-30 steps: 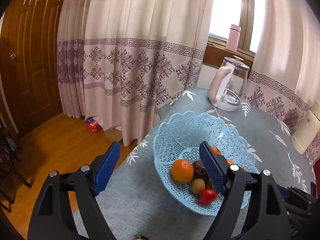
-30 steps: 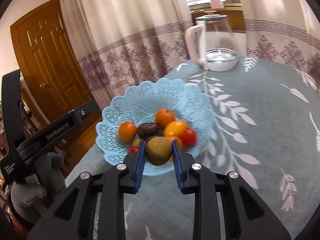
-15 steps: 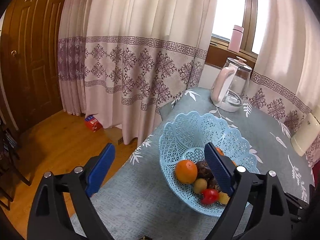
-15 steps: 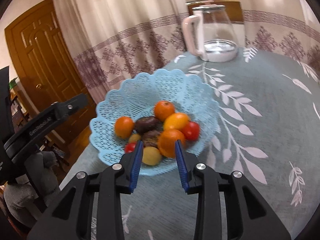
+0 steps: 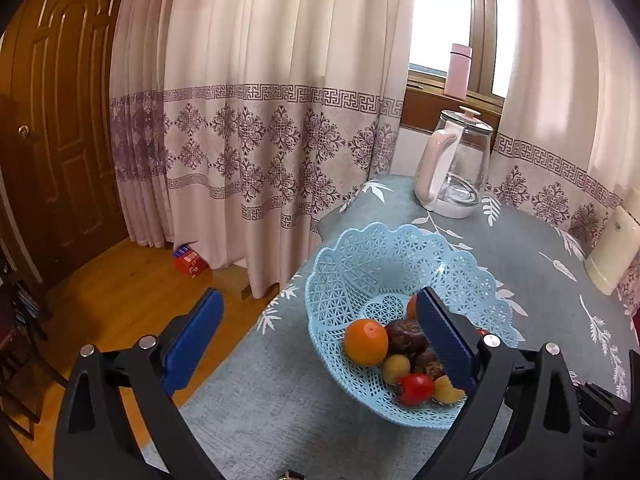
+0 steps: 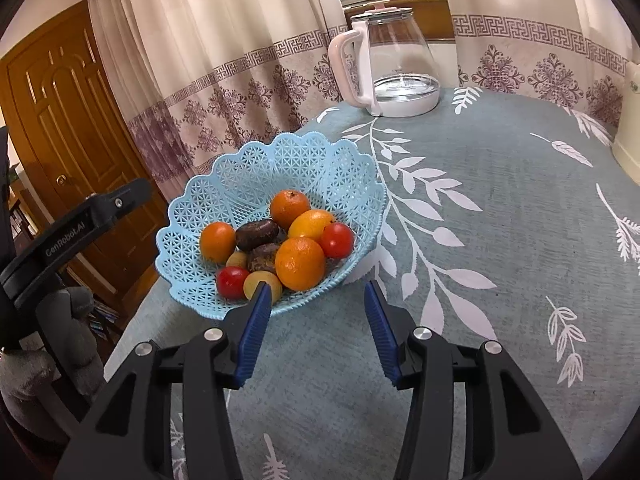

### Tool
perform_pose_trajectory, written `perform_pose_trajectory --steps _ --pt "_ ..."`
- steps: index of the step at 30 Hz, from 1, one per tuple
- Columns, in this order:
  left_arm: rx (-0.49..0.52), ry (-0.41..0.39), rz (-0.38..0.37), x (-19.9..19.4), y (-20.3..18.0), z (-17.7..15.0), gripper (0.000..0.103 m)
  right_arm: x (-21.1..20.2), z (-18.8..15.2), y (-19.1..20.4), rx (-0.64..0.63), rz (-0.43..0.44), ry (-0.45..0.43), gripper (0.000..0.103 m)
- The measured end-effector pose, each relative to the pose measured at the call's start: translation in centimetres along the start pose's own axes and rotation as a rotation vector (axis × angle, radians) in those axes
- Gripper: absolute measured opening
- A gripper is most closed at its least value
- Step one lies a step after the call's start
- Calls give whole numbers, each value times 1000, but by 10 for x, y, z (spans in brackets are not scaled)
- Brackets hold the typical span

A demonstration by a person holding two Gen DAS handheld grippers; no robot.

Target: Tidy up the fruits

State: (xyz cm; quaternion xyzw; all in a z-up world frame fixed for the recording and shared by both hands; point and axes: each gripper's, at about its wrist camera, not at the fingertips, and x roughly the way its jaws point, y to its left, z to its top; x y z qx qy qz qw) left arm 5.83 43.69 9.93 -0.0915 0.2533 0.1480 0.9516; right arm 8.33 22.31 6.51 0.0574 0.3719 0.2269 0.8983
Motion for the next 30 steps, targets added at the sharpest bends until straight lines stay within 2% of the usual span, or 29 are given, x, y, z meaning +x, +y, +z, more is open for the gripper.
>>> perform_pose_trajectory --steps 1,3,11,13,16,23,30 --pt "4 -4 7 -1 0 0 98 -1 0 -1 2 0 -1 66" --pt "11 -11 16 -3 0 1 98 -7 -1 -2 7 -7 -24 76" --pt "76 -20 13 -11 -9 -1 99 -15 0 0 -11 -16 -32 81" --pt "95 -16 14 -13 -11 -4 100 -15 0 0 -11 -15 -31 87" --pt "113 -2 6 -13 -13 -8 100 -15 -2 0 -13 -18 -27 87" --pt "211 6 1 -20 -21 -17 100 -17 -4 -1 -18 -42 -26 89" --pt "352 7 13 -23 -37 -28 100 -22 -6 -2 -18 -56 -32 89"
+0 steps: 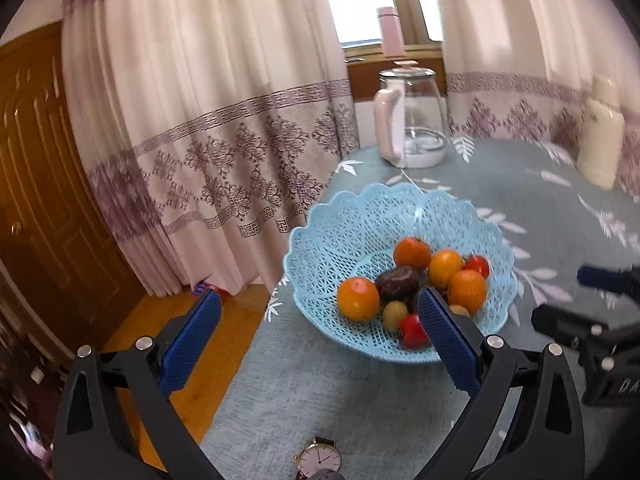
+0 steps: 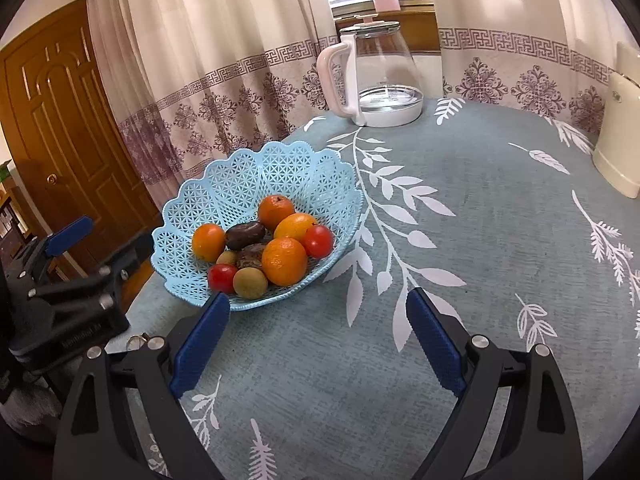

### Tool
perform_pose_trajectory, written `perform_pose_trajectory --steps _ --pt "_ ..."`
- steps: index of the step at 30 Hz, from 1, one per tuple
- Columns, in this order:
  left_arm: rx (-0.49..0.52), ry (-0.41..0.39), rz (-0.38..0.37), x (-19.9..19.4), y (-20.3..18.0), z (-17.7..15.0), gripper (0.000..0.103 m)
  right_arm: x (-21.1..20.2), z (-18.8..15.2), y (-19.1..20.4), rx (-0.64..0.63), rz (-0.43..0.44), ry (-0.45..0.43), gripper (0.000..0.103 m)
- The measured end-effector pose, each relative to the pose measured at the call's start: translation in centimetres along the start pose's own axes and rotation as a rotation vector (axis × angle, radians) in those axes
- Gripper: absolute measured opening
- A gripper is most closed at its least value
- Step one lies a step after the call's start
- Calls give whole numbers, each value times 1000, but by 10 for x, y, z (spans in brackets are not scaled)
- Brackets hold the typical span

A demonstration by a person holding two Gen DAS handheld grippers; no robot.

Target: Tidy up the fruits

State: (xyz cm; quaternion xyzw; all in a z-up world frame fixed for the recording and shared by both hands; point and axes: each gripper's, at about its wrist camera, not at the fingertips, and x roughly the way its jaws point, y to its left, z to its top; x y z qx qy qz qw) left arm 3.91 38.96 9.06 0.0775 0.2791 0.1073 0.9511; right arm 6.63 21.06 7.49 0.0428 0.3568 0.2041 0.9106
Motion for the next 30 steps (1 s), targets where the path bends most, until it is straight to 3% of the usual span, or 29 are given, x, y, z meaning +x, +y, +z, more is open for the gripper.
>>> perform_pose_trajectory --steps 7,30 --pt "80 21 -1 3 -15 -5 100 -3 -3 1 -12 -18 -4 89" --pt "59 4 -3 -2 -14 -1 100 -17 -2 13 -60 -91 -51 98"
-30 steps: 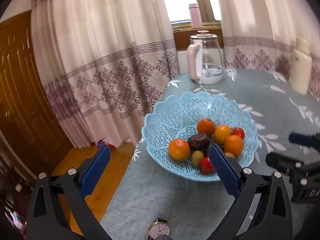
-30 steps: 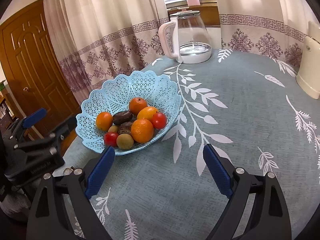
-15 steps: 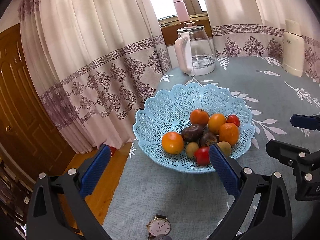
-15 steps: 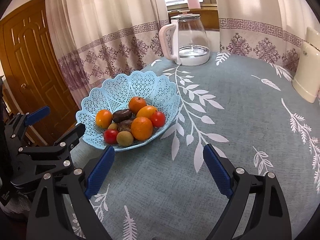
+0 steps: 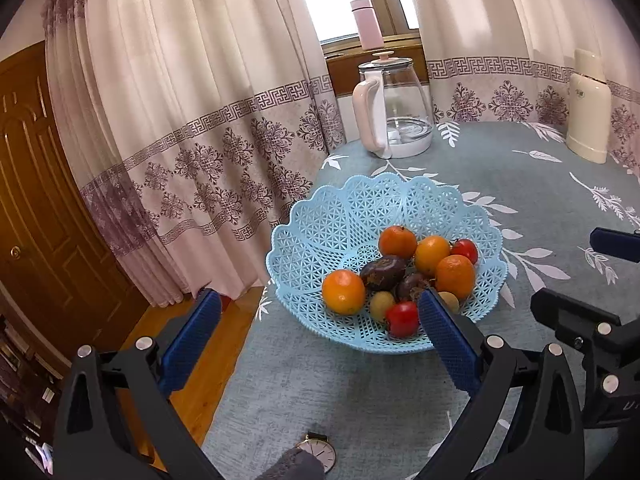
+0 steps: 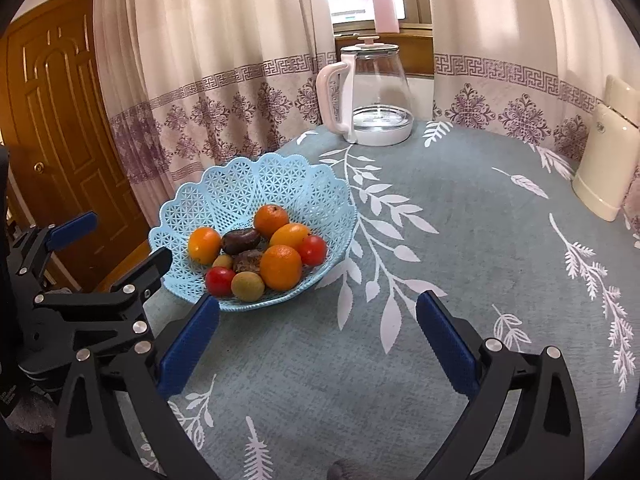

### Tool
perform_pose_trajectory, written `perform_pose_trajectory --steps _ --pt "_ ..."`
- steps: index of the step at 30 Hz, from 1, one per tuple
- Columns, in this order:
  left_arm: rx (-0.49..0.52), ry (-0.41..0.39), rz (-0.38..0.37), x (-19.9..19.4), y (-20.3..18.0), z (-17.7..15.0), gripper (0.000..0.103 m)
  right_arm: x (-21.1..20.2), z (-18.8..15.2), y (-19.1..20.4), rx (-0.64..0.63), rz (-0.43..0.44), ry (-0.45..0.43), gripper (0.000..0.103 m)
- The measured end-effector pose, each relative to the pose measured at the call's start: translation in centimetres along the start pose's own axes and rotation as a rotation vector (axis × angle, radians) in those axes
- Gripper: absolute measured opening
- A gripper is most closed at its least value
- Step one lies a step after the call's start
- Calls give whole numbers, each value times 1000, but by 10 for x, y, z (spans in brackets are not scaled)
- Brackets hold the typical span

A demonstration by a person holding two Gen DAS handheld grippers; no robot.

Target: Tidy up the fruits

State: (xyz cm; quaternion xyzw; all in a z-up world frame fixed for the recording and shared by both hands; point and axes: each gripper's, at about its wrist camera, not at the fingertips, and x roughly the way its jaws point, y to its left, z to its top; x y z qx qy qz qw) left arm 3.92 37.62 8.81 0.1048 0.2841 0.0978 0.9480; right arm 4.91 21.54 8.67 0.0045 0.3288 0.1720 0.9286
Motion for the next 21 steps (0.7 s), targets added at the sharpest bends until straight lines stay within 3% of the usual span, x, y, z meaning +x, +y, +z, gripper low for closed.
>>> perform_pose_trajectory --steps 8,21 --pt "-41 23 19 7 7 -1 100 5 -2 9 -82 -71 10 98" --pt "-36 36 90 12 5 -1 100 3 -1 17 -115 -75 -2 98"
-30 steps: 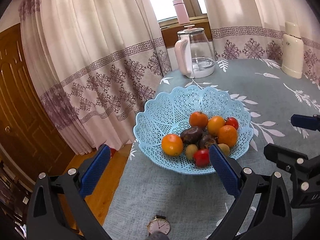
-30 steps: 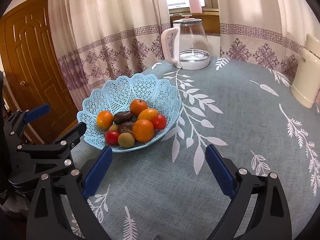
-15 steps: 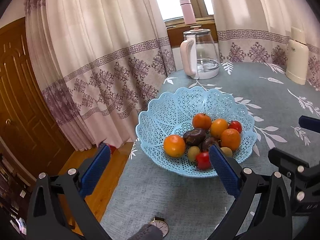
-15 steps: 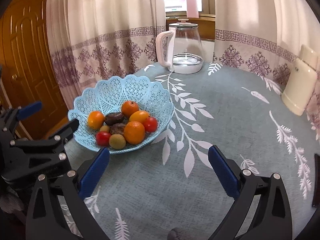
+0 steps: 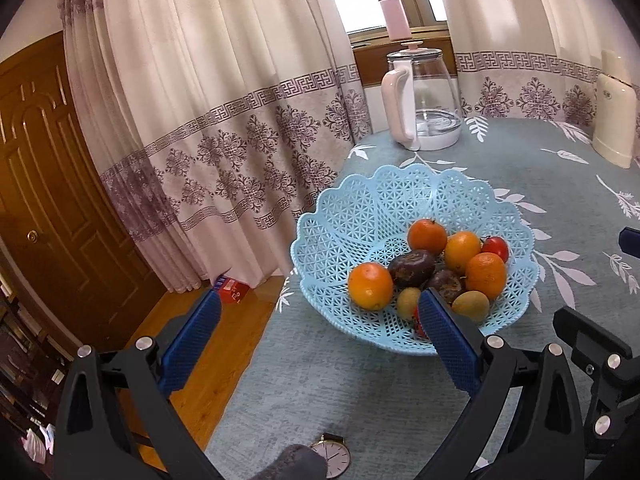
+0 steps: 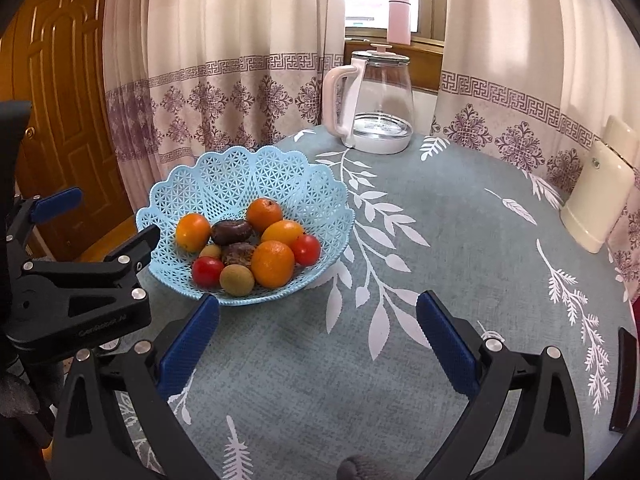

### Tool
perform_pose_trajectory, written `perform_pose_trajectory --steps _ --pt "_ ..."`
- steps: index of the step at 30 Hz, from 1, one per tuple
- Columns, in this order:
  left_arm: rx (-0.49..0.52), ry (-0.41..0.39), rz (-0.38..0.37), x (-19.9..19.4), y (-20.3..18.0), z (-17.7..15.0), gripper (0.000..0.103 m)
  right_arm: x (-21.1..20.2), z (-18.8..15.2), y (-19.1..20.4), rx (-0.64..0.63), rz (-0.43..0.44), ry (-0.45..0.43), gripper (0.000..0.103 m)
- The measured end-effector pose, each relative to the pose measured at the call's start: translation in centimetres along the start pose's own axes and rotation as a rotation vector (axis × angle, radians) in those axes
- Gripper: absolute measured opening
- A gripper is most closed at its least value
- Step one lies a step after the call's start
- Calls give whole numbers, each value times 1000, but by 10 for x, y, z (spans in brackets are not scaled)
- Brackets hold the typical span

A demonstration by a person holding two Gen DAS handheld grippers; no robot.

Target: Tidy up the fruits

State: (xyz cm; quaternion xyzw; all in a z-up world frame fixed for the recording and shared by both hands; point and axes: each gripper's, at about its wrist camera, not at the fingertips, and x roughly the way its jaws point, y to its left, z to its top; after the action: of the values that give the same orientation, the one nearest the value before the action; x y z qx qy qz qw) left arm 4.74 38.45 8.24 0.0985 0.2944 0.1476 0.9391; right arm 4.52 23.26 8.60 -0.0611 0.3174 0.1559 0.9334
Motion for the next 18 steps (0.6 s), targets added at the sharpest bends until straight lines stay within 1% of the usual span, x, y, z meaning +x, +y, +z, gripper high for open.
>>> perform_pose_trajectory --steps 18 --pt "16 -10 2 -4 -3 0 100 -1 0 4 -11 13 2 98"
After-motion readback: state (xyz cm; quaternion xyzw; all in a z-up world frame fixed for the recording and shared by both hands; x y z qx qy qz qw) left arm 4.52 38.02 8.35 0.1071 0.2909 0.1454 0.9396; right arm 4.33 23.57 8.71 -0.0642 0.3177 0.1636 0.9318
